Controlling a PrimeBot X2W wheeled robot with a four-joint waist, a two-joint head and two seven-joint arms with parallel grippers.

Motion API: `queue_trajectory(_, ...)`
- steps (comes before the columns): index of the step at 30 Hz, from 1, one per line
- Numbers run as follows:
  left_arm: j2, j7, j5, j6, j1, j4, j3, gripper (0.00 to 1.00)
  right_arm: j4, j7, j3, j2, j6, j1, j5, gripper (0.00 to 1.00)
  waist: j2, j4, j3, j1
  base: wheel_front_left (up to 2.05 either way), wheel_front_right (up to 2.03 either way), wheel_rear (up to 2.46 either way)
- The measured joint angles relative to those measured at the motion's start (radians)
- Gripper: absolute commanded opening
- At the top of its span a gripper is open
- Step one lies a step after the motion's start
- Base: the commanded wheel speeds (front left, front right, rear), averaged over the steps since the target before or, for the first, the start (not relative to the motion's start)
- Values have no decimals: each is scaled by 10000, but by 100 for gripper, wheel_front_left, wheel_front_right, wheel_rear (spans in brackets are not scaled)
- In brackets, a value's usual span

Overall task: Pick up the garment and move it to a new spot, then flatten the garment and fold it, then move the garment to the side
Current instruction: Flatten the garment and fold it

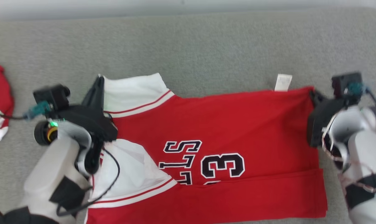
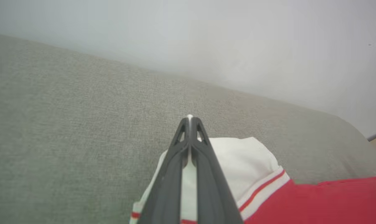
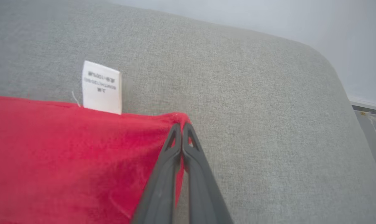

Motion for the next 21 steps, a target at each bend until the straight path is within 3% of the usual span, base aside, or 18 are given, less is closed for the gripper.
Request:
queue_trajectory(11, 157, -596, -75, 228, 2376, -1931, 77, 0, -1707, -278, -997, 384, 0, 2575, -614, 0, 0, 571, -1182, -2, 0, 0, 0)
queue_trajectory(21, 245, -667, -445, 920, 4512, -3879, 278, 0, -2148, 309, -861, 410, 0, 3667, -596, 0, -1, 883, -1966, -2, 0, 0, 0)
